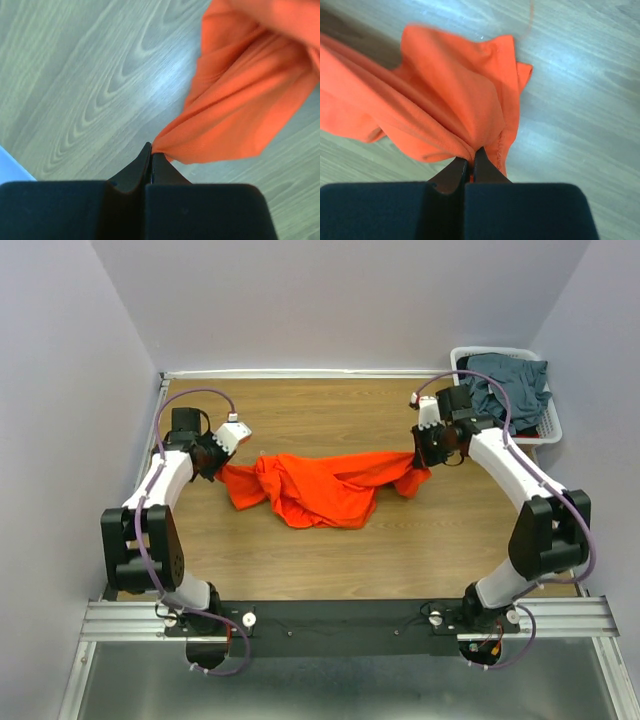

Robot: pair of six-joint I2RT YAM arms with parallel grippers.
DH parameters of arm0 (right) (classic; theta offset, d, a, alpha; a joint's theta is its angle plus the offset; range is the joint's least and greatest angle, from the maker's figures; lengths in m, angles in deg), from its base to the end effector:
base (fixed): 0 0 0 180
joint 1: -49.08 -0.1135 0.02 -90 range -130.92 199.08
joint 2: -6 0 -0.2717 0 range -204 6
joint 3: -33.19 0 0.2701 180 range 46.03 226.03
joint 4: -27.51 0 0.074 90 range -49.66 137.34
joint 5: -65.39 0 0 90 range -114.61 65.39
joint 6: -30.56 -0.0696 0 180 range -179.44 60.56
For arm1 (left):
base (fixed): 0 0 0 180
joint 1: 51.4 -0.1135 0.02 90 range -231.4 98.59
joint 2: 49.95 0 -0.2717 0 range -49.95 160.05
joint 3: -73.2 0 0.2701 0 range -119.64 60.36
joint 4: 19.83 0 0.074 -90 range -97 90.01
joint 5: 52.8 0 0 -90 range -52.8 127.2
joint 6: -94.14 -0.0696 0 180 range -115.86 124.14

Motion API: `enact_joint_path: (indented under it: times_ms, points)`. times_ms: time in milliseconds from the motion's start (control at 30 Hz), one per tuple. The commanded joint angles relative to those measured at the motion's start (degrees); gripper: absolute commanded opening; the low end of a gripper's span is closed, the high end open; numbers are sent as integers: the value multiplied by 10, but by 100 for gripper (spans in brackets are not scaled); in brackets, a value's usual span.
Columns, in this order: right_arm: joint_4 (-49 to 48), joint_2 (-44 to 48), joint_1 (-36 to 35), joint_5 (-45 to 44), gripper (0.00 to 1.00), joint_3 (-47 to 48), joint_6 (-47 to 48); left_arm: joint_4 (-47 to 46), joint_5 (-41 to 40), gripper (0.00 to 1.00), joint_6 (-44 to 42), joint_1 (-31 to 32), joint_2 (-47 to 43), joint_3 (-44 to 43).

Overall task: Fold and stack the t-shirts
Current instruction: Flatten the tshirt out

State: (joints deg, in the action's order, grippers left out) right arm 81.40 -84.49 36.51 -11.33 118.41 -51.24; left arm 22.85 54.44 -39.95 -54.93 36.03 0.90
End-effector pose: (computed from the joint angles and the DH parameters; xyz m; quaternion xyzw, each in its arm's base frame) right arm 0.3517 0.0948 0.2387 -0.2028 0.9363 0.1215 0.2597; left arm 0.3418 0.0004 0.2037 0.3687 0.8727 -0.0158 0.3197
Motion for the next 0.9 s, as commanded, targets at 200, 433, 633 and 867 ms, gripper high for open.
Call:
enact_joint_path:
  times_ms: [200,433,633,867]
  points:
    - [4,-182,27,4,0,95,2,-35,-41,2,11,-22,104,-68]
    - [6,-151,34,34,55,101,-6,18,24,53,-19,-18,45,-64]
    - [31,-71,34,73,60,48,-4,49,57,58,-14,61,-3,-32]
    - [43,-64,30,70,59,-6,5,-6,45,76,88,156,12,0]
